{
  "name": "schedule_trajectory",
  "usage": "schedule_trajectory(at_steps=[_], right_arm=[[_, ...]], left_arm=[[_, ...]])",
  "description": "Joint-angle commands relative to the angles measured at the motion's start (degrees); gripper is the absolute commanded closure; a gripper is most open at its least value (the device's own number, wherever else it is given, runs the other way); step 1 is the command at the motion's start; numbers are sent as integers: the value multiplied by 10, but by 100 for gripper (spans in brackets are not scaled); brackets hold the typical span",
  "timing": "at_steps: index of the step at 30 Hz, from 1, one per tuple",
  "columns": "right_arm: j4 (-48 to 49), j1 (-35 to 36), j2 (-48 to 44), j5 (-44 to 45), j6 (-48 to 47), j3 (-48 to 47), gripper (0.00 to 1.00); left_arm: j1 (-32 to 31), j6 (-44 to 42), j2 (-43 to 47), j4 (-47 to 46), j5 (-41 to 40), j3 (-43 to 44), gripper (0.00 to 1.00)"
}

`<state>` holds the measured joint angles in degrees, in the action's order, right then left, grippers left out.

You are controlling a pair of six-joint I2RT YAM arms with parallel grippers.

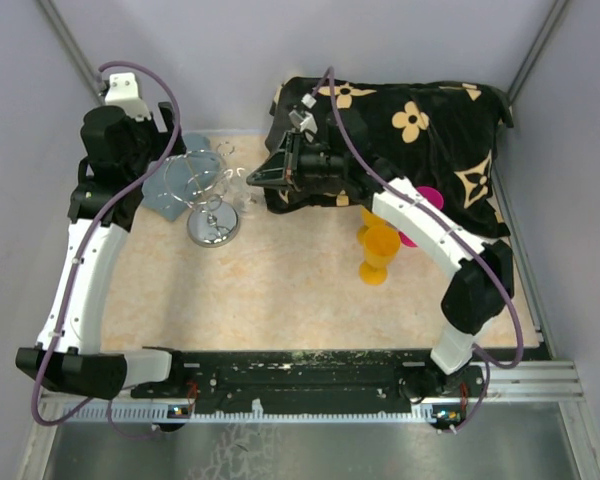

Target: Take the wine glass off the wine glass rack

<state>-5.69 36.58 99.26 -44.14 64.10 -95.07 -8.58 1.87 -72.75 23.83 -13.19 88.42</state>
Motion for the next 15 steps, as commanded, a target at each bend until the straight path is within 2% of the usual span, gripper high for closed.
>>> schedule_trajectory(at_steps=[1, 8, 15], right_arm=[[-5, -12, -76, 12, -13, 5, 100], [-35, -25, -117, 29, -16, 2, 100], [-51, -45, -112, 22, -32, -83, 100]], left_arm=[[3, 18, -8, 8, 20, 30, 7], [3, 46, -22, 25, 54, 53, 7], [2, 141, -59, 55, 228, 113, 8]])
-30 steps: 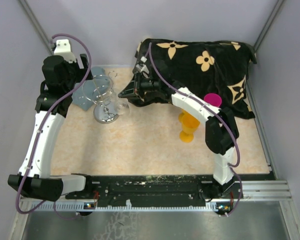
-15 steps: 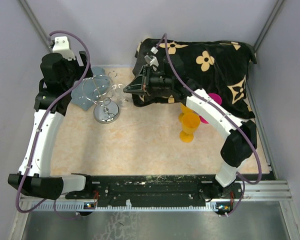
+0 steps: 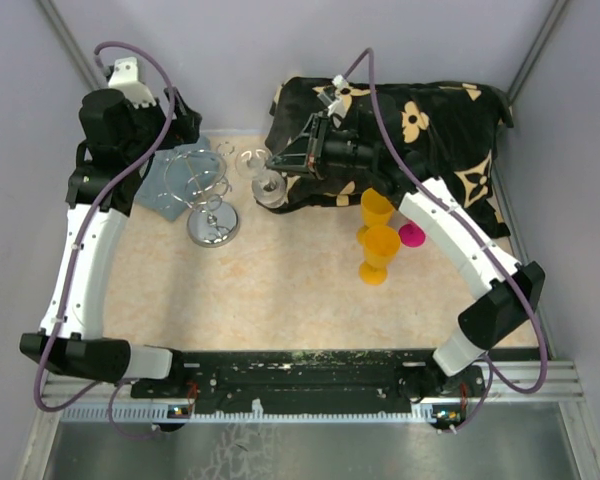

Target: Take the wine glass off the wine glass rack

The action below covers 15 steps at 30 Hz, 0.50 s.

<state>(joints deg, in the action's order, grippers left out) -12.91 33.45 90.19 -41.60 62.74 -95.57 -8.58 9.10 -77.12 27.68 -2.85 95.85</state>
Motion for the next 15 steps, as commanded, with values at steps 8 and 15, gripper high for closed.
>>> schedule_trajectory(at_steps=[8, 15], right_arm=[[38, -69, -42, -14, -18, -119, 100], [171, -115, -63, -36, 70, -68, 100]], left_arm=[[2, 174, -36, -52, 301, 25, 9], [2, 214, -47, -86, 330, 8, 9]])
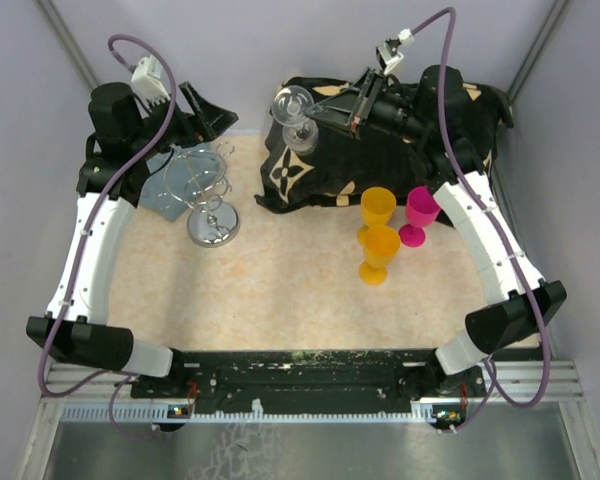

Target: Take the wine glass off the wine glass rack

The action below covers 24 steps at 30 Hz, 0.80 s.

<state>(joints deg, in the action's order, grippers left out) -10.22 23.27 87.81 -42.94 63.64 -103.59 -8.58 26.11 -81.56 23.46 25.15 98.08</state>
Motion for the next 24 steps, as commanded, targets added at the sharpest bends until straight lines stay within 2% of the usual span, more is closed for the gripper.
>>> schedule_trajectory(at_steps=[1, 10, 17, 24], right_arm=[[181, -15, -40, -26, 81, 21, 100], [414, -31, -38, -36, 220, 88, 100], [513, -34, -32, -29, 281, 114, 100], [672, -37, -20, -3, 366, 165, 100]], left_arm=[[3, 51, -3, -50, 57, -20, 9], [2, 89, -12, -94, 93, -50, 9], [3, 124, -24, -127, 124, -56, 8], [3, 196, -26, -208, 171, -73, 8]])
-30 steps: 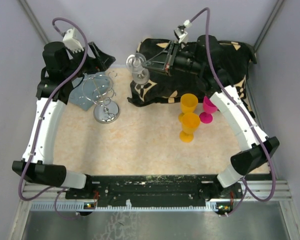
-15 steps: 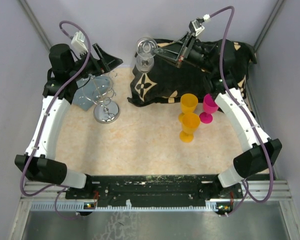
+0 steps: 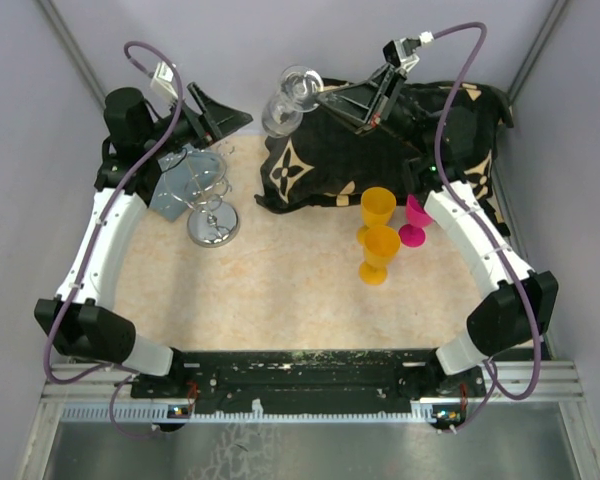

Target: Take the wine glass off the wine glass rack

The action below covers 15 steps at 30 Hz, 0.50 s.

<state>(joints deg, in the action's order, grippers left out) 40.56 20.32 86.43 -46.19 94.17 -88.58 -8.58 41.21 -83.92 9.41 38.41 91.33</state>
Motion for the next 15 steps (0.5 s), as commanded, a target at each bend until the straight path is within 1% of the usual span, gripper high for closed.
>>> schedule_trajectory(at_steps=[1, 10, 13, 15], right_arm=[[180, -9, -5, 34, 71, 23, 100], [198, -11, -6, 37, 74, 43, 100], [183, -11, -8, 31, 64, 44, 100], [148, -11, -13, 22, 41, 46, 100]], left_arm=[[3, 48, -2, -76, 41, -5, 7], [3, 56, 6, -94, 49, -10, 7], [4, 34, 8, -84, 44, -6, 7], [4, 2, 12, -70, 39, 1, 7]])
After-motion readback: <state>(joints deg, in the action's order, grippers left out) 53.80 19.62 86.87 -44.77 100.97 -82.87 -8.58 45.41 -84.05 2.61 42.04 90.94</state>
